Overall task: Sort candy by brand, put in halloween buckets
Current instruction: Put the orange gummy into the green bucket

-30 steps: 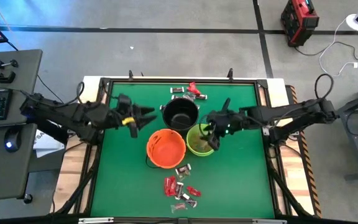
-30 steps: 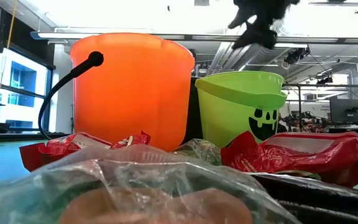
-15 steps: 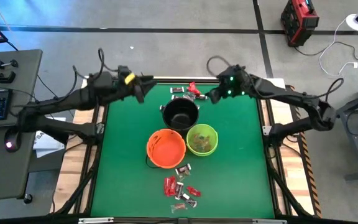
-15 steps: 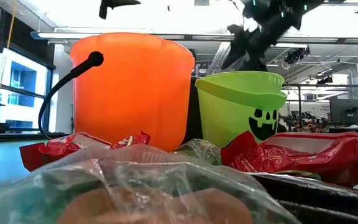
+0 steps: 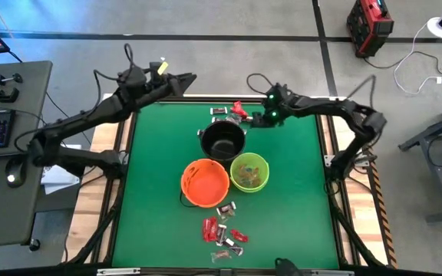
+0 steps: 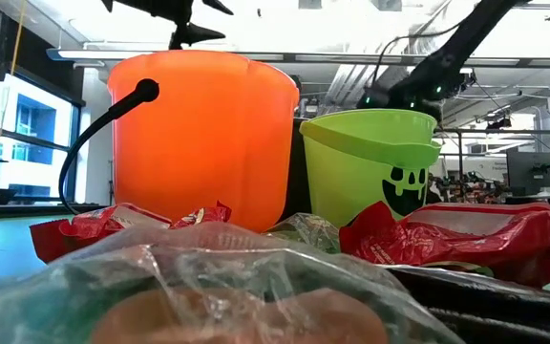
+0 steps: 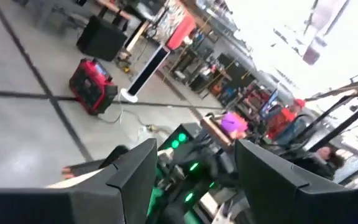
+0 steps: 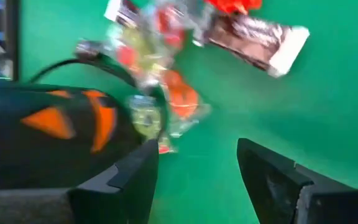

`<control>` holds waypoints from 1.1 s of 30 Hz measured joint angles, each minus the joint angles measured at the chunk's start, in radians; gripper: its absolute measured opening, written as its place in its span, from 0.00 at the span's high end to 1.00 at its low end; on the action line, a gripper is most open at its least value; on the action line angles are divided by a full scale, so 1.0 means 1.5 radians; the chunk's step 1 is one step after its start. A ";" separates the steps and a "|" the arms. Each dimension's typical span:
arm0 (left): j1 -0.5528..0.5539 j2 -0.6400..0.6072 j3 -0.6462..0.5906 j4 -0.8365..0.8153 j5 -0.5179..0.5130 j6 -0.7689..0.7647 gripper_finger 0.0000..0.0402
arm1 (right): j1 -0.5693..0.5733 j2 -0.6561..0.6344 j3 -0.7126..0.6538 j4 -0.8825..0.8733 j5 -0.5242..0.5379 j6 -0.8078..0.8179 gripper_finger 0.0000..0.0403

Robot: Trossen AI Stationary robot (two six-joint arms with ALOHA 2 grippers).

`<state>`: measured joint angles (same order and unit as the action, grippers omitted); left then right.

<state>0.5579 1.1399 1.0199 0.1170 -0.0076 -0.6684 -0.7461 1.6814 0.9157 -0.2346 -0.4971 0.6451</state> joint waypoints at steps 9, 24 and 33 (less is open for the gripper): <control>-0.001 0.033 0.000 0.044 -0.001 -0.001 0.49 | 0.025 0.085 0.000 0.089 -0.036 0.093 0.48; -0.003 0.036 0.000 0.040 0.032 0.050 0.49 | 0.066 0.144 0.003 0.191 -0.008 0.213 0.49; -0.003 0.031 0.000 0.041 0.034 0.088 0.49 | 0.071 0.143 0.001 0.193 0.037 0.207 0.94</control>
<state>0.5537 1.1858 1.0199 0.1791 0.0429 -0.5364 -0.6403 1.8953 0.9165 0.0555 -0.4423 0.9550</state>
